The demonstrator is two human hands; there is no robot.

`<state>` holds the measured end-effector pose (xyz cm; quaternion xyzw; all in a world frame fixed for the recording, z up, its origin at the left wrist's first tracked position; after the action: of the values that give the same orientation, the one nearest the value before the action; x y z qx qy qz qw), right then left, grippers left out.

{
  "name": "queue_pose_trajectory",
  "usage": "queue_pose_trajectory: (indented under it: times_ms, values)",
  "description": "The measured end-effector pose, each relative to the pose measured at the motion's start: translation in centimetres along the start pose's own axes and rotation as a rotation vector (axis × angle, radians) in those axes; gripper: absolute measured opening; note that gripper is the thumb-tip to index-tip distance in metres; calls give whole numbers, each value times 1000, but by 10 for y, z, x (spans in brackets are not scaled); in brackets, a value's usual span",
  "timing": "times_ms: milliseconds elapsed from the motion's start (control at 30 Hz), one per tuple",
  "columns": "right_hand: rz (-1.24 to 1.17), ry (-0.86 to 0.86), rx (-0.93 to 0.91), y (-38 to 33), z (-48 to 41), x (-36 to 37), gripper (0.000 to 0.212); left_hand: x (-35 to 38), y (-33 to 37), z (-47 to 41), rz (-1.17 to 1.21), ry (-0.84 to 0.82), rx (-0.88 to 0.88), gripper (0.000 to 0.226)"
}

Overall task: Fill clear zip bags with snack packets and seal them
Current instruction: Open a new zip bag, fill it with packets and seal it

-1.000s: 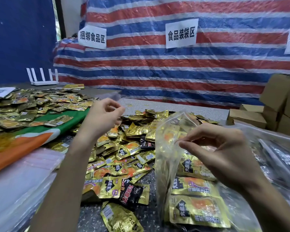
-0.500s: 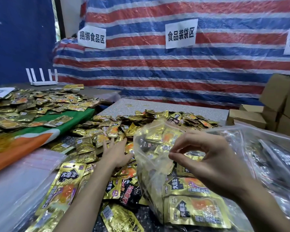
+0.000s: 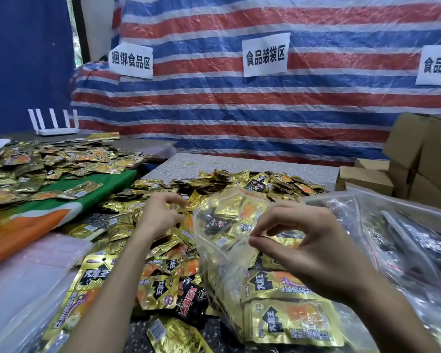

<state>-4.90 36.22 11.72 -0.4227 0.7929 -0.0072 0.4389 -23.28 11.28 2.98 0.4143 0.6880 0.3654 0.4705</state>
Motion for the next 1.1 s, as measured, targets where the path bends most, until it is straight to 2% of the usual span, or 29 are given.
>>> queue_pose_trajectory:
  times_ms: [100, 233, 367, 433, 533, 667, 800, 867, 933, 1033, 1100]
  values:
    - [1, 1, 2, 1, 0, 0, 6, -29, 38, 13, 292, 76, 0, 39]
    - [-2, -6, -7, 0, 0, 0, 5, -70, 98, 43, 596, 267, 168, 36]
    - [-1, -14, -28, -2, -1, 0, 6, -82, 144, 82, 817, 209, 298, 33]
    - [7, -3, -51, -4, -1, 0, 5, -77, 158, 97, 753, 146, 315, 35]
    - [51, 22, -94, -7, 0, 0, 5, -60, 167, 107, 500, 69, 347, 35]
    - [90, 52, -120, -10, 0, 3, 6, -27, 169, 111, 312, -134, 299, 35]
    - [84, 83, -127, -11, -1, 6, 8, 3, 163, 112, -68, -108, 322, 21]
    - [78, 85, -121, -11, -1, 7, 6, 15, 160, 113, -89, -175, 277, 14]
    - [86, 84, -103, -10, -2, 6, 4, 15, 161, 113, -15, -250, 278, 23]
    - [95, 69, -67, -6, -2, 1, 3, -11, 167, 104, -64, -60, 544, 25]
    - [88, 39, -60, -3, -1, -2, 11, -24, 159, 92, -44, -20, 600, 20]
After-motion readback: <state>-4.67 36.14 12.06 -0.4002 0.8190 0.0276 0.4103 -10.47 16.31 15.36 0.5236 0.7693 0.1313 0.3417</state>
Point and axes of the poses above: each hand's wrist, its own z-axis away from the middle knuckle, its own x-axis out of the palm, y = z × x, the point moved 4 cm from there along -z, towards the middle knuckle, and after that the axes turned 9 degrees about z, right-handed, at the moved point
